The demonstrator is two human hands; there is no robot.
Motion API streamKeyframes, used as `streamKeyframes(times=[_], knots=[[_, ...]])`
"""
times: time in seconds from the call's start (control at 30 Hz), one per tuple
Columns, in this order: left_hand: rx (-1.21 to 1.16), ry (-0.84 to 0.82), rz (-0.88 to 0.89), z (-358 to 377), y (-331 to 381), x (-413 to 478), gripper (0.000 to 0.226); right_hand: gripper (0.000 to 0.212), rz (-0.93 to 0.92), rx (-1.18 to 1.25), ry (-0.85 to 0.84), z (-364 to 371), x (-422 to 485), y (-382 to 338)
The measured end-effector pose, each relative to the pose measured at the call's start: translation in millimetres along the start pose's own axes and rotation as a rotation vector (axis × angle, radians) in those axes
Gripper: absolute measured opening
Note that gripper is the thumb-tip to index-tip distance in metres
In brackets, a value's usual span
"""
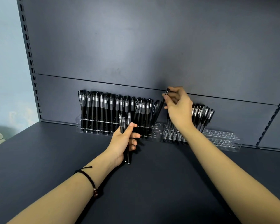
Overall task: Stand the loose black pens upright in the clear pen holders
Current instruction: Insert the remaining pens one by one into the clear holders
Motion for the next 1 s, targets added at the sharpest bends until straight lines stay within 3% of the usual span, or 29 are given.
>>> streamKeyframes(times=[0.17,0.33,0.5,0.63,1.0], knots=[[-0.007,0.032,0.02,0,0,0,0.025,0.032,0.101,-0.182,-0.263,15,-20,23],[-0.013,0.048,0.026,0,1,-1,0.03,0.031,0.029,-0.268,-0.225,14,-15,19],[-0.029,0.047,-0.016,2,1,-1,0.039,0.032,-0.279,-0.491,-0.165,21,-20,-5],[-0.028,0.051,-0.029,1,0,-2,0.039,0.04,-0.47,-0.696,-0.347,44,-28,-9],[-0.054,0.029,-0.071,1,1,0,0.045,0.051,-0.358,-0.768,-0.508,60,-17,-10]])
Point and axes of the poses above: each hand's wrist, its own x-axis towards the middle knuckle, its own z-axis out of the palm, y = z × x, the point moved 3 cm from there along x, towards the middle knuckle, and after that the axes turned 2 degrees about -z, right-handed, at the moved point
